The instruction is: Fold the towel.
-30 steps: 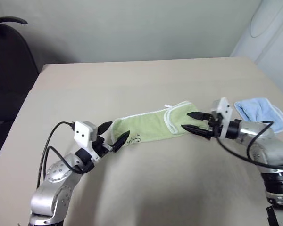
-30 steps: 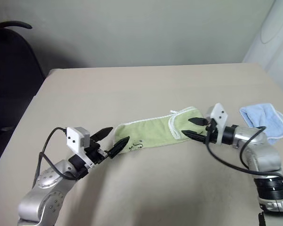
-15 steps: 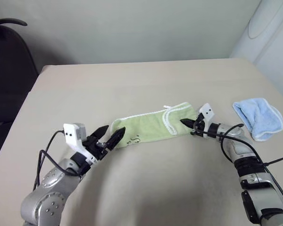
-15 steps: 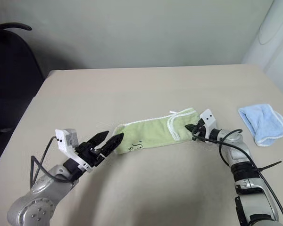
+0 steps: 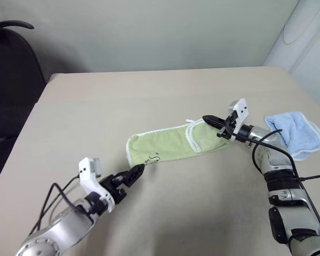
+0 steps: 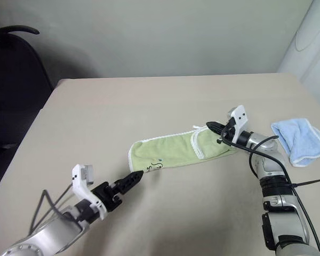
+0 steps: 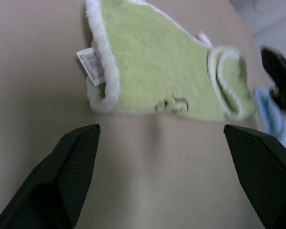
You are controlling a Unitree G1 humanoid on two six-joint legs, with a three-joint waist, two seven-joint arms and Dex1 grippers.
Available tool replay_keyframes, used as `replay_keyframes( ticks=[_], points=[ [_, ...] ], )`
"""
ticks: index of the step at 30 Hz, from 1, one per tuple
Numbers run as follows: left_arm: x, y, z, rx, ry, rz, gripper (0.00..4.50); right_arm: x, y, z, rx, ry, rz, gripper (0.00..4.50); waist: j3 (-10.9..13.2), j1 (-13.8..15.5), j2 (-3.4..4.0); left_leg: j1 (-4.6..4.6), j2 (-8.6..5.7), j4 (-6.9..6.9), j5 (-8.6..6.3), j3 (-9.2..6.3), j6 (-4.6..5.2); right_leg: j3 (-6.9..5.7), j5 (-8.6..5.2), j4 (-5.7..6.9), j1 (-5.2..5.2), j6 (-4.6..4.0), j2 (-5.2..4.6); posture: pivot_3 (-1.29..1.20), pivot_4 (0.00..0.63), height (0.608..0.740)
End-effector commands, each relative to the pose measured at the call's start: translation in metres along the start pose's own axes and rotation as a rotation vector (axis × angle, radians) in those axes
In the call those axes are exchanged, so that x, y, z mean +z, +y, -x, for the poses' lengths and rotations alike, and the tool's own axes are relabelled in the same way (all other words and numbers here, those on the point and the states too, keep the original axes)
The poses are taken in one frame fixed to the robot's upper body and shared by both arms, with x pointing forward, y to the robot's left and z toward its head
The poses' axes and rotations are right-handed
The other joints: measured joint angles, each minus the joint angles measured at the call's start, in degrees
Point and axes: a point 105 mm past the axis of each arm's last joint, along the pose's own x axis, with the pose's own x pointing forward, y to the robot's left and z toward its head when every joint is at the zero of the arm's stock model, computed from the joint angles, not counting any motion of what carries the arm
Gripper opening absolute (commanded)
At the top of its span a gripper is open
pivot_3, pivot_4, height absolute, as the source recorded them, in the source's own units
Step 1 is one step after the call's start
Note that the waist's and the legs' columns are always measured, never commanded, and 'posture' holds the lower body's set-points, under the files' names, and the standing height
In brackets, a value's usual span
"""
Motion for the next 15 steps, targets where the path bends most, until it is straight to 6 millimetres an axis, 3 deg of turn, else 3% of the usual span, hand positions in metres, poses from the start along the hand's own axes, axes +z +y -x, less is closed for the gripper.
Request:
replay_keyframes(
  ticks=[1, 6, 13, 15],
  points=[
    [-0.002, -0.003, -0.012, 0.032, 0.022, 0.143, 4.50, 0.015, -0.001, 0.006, -0.007, -0.056, 0.016, 0.03, 0.0, 0.0, 0.00, 0.00, 0.01, 0.00, 0.00, 0.00, 0.00, 0.00, 0.00, -0.02, 0.00, 0.00, 0.00, 0.00, 0.150, 0.740],
    [-0.015, 0.005, -0.044, 0.093, 0.101, 0.238, 4.50, 0.022, -0.003, 0.007, -0.041, -0.091, 0.015, 0.03, 0.0, 0.3, 0.18, 0.09, -0.03, -0.04, 0.02, 0.04, -0.03, -0.04, 0.00, 0.03, 0.08, -0.01, 0.01, 0.00, 0.150, 0.740],
    [-0.008, 0.010, -0.072, 0.108, 0.086, 0.297, 4.50, 0.022, -0.003, 0.009, -0.070, -0.098, 0.015, 0.03, 0.0, 1.7, 0.28, 0.45, -0.33, -0.02, 0.06, -0.01, 0.08, -0.09, -0.01, 0.05, 0.49, -0.02, -0.07, 0.00, 0.150, 0.740],
    [-0.008, 0.010, -0.074, 0.108, 0.088, 0.290, 4.13, 0.023, -0.003, 0.010, -0.074, -0.100, 0.017, 0.00, 0.0, 1.9, 0.31, 0.44, -0.37, -0.01, 0.07, -0.01, 0.08, -0.09, -0.01, 0.05, 0.51, -0.02, -0.09, 0.00, 0.150, 0.740]
  ],
)
